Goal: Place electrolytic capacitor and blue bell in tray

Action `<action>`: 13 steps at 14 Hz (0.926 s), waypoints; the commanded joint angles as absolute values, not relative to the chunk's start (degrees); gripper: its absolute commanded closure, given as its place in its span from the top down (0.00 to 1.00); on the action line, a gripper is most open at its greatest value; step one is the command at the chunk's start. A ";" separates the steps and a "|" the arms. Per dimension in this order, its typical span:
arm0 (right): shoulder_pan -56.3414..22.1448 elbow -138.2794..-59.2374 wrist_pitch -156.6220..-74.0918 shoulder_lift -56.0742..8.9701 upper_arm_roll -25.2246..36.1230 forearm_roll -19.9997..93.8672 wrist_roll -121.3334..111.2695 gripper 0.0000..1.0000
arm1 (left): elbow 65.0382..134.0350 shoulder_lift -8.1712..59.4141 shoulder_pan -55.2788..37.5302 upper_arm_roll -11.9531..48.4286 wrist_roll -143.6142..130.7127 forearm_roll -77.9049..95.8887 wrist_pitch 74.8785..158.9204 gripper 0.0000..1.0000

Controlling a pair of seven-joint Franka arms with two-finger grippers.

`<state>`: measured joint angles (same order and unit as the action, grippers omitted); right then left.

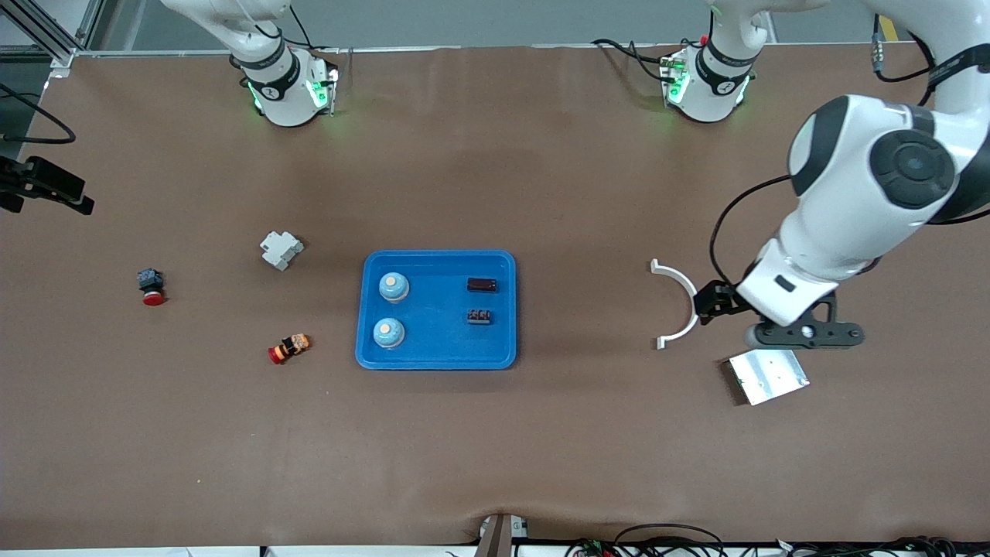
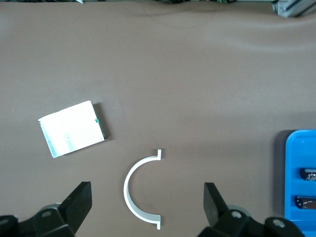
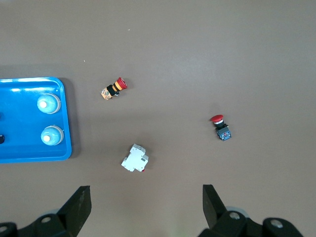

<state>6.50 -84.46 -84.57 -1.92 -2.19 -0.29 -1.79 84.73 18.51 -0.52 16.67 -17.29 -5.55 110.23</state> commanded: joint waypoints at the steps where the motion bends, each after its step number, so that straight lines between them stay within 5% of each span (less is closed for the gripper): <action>1: 7.12 -84.38 -84.02 -1.49 -2.37 0.53 -2.20 1.00 | 85.78 16.35 1.05 17.14 -16.00 -3.96 110.48 1.00; 10: 7.29 -84.29 -83.85 -1.49 -2.37 0.53 -2.29 1.00 | 86.13 11.52 2.82 16.62 -15.91 -3.16 105.21 1.00; 13: 7.29 -84.29 -83.58 -1.49 -2.29 0.44 -2.37 1.00 | 86.22 9.15 -2.70 7.95 -11.98 -1.42 102.58 1.00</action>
